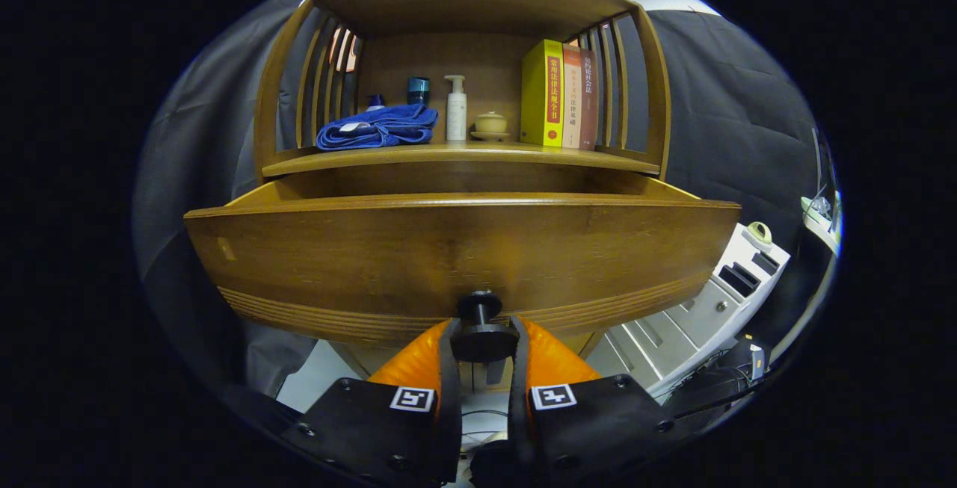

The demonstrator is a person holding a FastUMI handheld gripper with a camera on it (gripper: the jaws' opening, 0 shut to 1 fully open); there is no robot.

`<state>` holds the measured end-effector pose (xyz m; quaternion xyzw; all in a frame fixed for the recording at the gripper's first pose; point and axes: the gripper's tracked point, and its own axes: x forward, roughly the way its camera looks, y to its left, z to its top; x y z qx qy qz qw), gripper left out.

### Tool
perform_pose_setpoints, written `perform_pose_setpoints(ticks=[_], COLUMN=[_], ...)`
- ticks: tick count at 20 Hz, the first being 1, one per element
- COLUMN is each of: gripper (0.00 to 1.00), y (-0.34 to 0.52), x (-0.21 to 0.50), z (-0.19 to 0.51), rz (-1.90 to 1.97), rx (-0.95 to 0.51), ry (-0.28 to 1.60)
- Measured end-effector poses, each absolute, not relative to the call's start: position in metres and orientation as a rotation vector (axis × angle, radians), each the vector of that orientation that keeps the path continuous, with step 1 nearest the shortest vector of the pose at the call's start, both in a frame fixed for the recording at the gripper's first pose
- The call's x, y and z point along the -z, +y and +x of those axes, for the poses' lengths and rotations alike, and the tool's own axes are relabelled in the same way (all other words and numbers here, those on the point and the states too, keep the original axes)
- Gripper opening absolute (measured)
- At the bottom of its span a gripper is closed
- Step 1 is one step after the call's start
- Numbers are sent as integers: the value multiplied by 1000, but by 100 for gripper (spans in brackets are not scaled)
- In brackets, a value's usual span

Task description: Pull open the drawer, take out the items inside it, and place them on the countertop above the cabinet.

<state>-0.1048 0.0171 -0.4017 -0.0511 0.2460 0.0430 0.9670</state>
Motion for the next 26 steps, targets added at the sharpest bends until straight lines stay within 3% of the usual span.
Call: perform_pose_setpoints(ticks=[26], gripper=[34], y=[5], x=[395], z=[-167], rz=[-105], rx=[-76], ry=[529])
